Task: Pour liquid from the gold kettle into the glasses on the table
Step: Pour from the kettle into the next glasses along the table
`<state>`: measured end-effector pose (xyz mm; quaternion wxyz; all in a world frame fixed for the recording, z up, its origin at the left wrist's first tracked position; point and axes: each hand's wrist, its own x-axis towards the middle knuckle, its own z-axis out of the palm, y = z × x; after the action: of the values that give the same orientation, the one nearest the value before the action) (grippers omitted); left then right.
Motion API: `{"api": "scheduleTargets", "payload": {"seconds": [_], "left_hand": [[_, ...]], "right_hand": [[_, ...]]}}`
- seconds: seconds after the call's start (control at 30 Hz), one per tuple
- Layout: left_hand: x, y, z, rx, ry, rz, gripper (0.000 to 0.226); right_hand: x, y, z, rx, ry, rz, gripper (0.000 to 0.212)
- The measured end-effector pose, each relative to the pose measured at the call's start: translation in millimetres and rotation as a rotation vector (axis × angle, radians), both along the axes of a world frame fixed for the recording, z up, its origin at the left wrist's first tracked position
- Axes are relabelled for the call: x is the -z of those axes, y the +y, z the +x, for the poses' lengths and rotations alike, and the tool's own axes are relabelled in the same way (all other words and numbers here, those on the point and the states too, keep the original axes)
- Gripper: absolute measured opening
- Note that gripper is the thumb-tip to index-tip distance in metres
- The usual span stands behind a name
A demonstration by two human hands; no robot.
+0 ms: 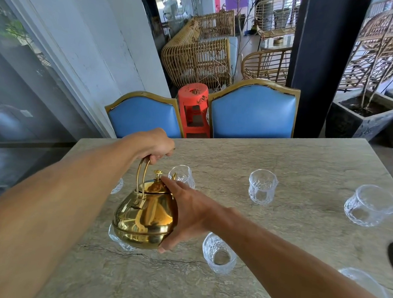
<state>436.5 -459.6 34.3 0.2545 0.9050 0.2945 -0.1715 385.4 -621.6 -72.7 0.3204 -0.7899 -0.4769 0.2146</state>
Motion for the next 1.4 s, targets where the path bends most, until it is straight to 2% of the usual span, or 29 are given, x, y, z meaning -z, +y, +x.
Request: {"api": "scheduleTargets", "payload": {"seconds": [0.27,0.53,0.77,1.4], "left_hand": [[1.1,0.5,-0.7,0.002,0.007,-0.009,0.028],[0.6,0.8,-2.7,-0.005,0.01,-0.011,0.015],[2.3,0.2,-1.9,-0.012,0.014,0.004,0.031],[0.8,-3.3,0.0,-0.016,0.026,0.011,0.026]], "right_hand": [[0.8,0.5,-0.9,-0.001,0.006,-0.01,0.148],[0.3,0.1,-2.1,-0.002,0.006,-0.005,0.148],[2.4,-1.0,-2.6,0.005,0.001,0.009,0.147],[-0.9,-3.0,-1.5,-0.003,0.013,0.007,0.147]]}}
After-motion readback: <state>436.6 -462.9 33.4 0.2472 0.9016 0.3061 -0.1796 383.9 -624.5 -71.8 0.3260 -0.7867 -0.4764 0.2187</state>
